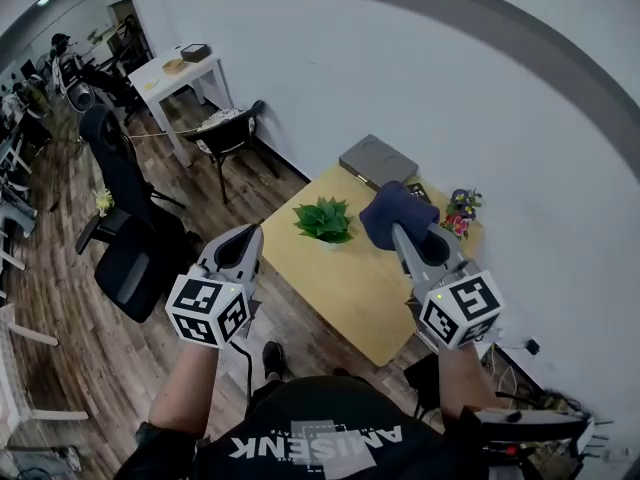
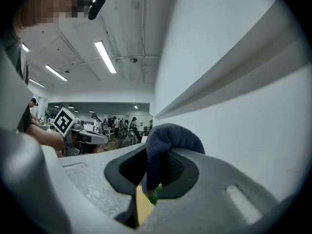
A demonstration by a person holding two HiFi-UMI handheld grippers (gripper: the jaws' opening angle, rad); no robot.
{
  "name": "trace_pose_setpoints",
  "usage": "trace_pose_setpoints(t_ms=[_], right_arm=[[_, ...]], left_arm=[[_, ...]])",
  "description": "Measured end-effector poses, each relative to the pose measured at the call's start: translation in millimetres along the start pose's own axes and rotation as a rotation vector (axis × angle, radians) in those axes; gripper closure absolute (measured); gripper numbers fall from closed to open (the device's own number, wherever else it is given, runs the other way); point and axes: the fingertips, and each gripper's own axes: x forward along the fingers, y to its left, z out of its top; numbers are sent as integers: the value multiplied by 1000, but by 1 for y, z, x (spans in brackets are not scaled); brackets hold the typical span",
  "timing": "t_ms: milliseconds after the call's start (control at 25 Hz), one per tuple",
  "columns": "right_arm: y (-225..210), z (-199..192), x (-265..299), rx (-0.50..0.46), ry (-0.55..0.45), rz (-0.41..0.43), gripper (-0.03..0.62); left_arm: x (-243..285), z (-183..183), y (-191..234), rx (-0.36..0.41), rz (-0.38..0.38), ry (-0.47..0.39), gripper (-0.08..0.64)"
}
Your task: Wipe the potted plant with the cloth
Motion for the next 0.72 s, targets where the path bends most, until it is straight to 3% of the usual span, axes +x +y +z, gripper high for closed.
trace_pose_setpoints(t_ms=[240,560,720], right_arm=[[1,7,29,-4,9,-133,555],[16,10,56,-9,20,-268,555],[18,3,56,6,36,-317,555]], left_arm=[[30,8,32,37,-173,-4,558],[64,-3,63,96,-352,60,557],[77,-14,65,127,-397,93,557]])
